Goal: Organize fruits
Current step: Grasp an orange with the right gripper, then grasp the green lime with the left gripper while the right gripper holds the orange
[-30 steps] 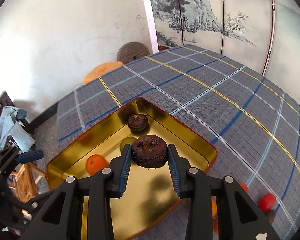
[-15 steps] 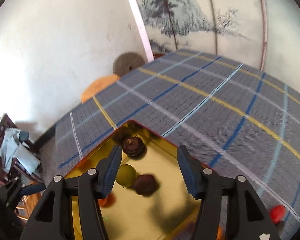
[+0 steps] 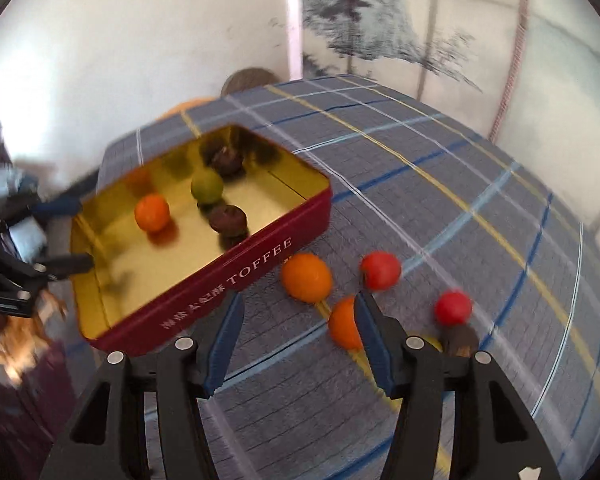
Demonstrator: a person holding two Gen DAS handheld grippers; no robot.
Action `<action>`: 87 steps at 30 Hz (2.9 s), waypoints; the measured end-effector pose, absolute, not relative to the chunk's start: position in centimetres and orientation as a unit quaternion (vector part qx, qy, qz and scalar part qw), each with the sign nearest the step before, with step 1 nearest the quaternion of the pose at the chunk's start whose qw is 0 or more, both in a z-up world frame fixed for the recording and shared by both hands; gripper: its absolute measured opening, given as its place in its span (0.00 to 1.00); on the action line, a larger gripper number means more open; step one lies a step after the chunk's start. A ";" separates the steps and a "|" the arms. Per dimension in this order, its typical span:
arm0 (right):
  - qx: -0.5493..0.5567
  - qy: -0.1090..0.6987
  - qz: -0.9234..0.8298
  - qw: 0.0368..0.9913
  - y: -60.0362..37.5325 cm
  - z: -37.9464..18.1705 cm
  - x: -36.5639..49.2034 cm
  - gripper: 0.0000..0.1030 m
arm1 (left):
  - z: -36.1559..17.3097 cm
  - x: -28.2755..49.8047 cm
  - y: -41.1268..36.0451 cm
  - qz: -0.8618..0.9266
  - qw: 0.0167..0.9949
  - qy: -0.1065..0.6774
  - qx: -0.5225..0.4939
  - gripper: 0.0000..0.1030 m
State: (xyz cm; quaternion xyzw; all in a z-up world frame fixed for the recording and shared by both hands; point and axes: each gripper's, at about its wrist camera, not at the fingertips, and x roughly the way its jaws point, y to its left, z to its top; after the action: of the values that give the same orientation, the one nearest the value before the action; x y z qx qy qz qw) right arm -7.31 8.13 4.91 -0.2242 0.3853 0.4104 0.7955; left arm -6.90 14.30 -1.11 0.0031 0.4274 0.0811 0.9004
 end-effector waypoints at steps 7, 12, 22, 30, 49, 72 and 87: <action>-0.306 0.397 0.451 0.738 11.5 2.8 -5.5 0.52 | -1.5 -6.4 14.5 0.086 0.894 0.439 -0.001 0.75; -0.325 0.425 0.438 0.723 12.5 0.8 -3.4 0.40 | -1.9 -6.2 14.1 0.086 0.889 0.449 0.003 0.75; -0.069 0.377 0.367 0.848 -2.6 6.0 -6.2 0.30 | -0.4 -5.7 11.4 0.052 0.898 0.436 0.029 0.75; 0.012 0.407 0.200 0.891 -18.7 3.9 -7.2 0.30 | 1.7 -3.0 6.0 -0.053 0.906 0.419 0.022 0.75; 0.078 0.410 0.177 0.892 -24.7 0.6 -6.5 0.31 | -1.0 9.8 -6.0 -0.168 0.876 0.434 0.126 0.74; 0.080 0.430 0.180 0.881 -24.4 0.0 -5.8 0.33 | -2.3 7.1 -4.5 -0.156 0.855 0.494 -0.002 0.35; 0.061 0.437 0.169 0.881 -23.7 -0.1 -5.8 0.33 | 2.3 -0.8 0.3 -0.073 0.899 0.432 0.020 0.35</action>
State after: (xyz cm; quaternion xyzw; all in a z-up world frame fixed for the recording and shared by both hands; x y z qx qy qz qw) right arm -5.81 -23.72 -0.14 0.0610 0.4369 0.1695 0.8813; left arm -0.85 0.26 2.32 0.0202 0.4316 -0.0729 0.8989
